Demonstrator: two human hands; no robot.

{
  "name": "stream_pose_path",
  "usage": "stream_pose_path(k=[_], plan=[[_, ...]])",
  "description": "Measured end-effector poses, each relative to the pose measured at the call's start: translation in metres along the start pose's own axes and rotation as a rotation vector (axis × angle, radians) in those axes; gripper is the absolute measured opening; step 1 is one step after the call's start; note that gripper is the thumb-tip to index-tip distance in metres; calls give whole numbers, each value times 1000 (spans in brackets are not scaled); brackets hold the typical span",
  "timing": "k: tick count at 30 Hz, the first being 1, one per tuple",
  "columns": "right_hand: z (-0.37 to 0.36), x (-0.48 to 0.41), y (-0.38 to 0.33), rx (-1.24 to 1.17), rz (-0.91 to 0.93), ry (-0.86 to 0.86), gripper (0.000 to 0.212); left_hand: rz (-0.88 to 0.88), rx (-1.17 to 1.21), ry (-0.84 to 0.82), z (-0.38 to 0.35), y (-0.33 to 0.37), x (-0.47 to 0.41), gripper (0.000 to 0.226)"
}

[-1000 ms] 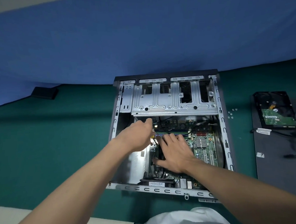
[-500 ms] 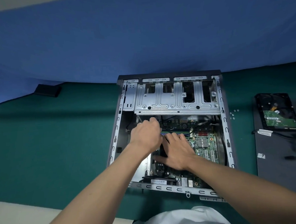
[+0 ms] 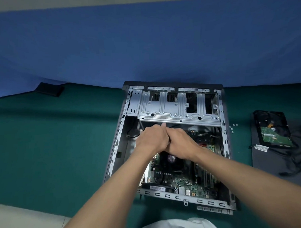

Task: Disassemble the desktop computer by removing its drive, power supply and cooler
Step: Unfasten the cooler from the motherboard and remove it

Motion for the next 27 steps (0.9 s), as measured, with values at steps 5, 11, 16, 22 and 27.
stream_pose_path(k=[5, 11, 16, 22, 27], plan=[[1, -6, -8, 86, -14, -26, 10, 22, 274, -166, 1, -12, 1, 93], [11, -20, -16, 39, -140, -51, 21, 38, 280, 74, -13, -48, 12, 53], [19, -40, -24, 383, -145, -246, 19, -630, -410, -19, -64, -25, 35, 25], [16, -52, -37, 578, -150, -524, 40, -606, -669, -173, -101, 0, -4, 99], [7, -55, -47, 688, -99, -572, 36, -583, -561, -269, -109, -3, -9, 91]])
Point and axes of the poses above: each hand's wrist, its own x-axis away from the middle knuckle, its own z-axis out of the back of the hand, y = z × x, the point moved 4 cm from there along -x, towards the middle knuckle, and after that the axes turned 3 degrees about z, right-handed, at the moved point
